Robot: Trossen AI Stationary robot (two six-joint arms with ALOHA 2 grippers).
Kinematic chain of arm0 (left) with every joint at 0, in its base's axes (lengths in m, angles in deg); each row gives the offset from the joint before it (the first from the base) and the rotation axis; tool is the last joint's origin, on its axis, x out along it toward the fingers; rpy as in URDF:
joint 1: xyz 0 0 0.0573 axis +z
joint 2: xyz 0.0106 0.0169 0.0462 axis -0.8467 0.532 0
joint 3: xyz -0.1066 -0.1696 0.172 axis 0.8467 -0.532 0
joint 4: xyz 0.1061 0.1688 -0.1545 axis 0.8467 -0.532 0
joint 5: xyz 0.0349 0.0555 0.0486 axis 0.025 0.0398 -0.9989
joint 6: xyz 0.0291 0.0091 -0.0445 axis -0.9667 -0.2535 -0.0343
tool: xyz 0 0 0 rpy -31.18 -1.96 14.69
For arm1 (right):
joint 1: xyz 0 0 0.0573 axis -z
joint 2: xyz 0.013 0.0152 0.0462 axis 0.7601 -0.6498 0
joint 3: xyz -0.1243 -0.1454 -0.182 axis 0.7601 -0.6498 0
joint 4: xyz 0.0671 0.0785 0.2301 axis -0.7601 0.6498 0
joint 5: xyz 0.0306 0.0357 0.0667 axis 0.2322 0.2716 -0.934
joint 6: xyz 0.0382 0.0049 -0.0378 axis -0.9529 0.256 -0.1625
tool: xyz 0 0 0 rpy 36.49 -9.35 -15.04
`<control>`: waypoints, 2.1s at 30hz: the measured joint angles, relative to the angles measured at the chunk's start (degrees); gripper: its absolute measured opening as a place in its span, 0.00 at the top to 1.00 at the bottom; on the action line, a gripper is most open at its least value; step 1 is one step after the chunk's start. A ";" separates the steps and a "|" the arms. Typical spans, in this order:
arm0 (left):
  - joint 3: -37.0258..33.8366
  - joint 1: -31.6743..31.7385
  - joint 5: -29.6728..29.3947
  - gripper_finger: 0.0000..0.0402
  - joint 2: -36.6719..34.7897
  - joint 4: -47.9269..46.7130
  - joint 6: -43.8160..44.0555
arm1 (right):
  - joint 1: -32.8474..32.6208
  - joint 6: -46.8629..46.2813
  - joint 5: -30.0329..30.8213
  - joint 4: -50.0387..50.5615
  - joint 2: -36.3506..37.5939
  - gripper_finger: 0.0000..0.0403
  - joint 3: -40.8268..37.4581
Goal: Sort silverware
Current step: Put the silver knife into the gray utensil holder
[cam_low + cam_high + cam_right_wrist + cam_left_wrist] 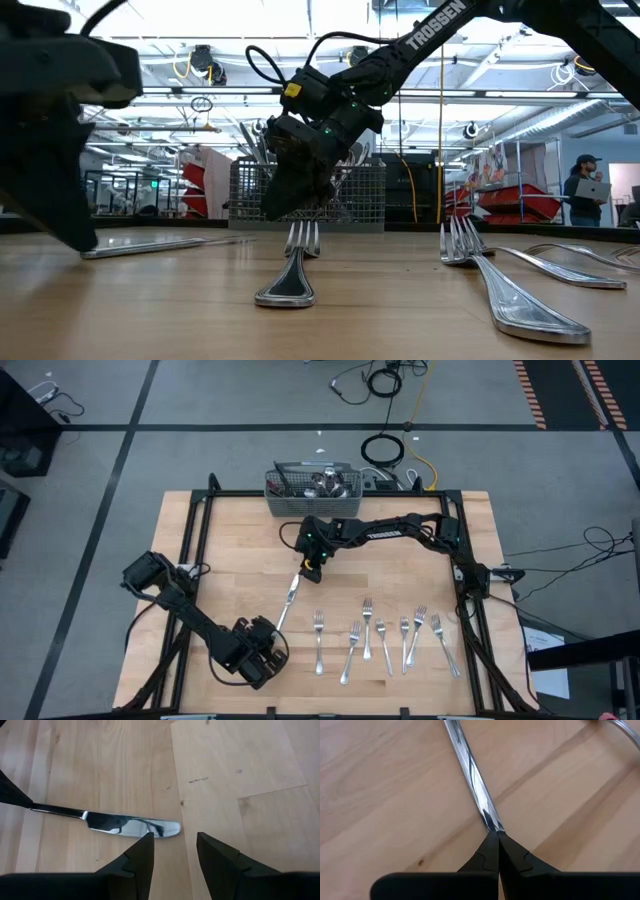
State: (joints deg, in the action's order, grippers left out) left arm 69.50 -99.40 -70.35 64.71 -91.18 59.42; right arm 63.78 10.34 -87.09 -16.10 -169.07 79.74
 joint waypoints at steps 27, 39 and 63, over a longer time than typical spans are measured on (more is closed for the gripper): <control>-0.79 1.36 3.36 1.00 -0.07 1.94 -6.26 | 0.92 -6.05 -1.44 -6.31 -1.22 0.63 0.05; -0.80 1.45 6.94 1.00 -0.07 1.64 -10.40 | -0.08 -9.99 4.39 -10.56 -1.27 0.63 0.07; -15.17 9.95 4.33 1.00 -19.13 8.72 -28.72 | -6.79 -10.04 -3.13 -4.83 1.53 0.78 0.00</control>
State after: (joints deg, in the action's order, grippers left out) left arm 54.32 -89.45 -66.02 45.58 -82.46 30.69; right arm 56.99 0.30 -90.23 -20.93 -167.54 79.74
